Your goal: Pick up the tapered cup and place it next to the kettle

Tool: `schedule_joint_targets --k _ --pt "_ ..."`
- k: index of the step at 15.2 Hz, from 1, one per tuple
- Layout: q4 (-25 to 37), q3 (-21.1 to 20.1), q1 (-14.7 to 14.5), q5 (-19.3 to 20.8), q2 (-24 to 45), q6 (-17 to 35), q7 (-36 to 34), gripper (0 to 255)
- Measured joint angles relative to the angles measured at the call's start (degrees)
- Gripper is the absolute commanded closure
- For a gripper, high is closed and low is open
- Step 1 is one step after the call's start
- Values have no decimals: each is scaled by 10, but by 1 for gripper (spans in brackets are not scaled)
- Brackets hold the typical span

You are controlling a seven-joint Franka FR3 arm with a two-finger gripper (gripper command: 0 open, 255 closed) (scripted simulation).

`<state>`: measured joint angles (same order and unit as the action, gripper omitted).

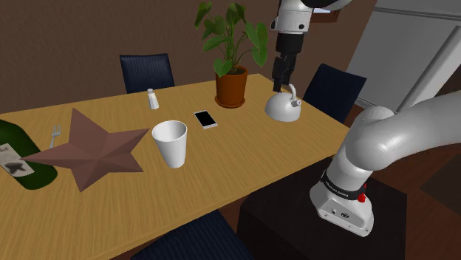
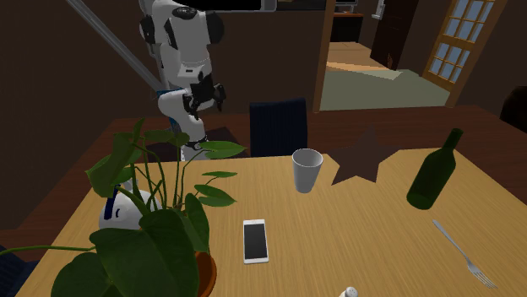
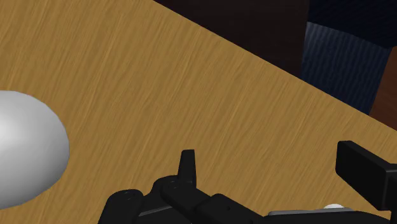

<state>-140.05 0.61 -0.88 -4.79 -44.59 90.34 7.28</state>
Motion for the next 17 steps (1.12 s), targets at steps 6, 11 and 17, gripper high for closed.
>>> schedule_joint_targets --k 6,11,17 --pt "13 -22 -16 -20 70 61 -11 0" --pt "45 -51 -34 -40 164 132 -25 0" --pt "109 -84 -53 -52 283 197 -45 0"
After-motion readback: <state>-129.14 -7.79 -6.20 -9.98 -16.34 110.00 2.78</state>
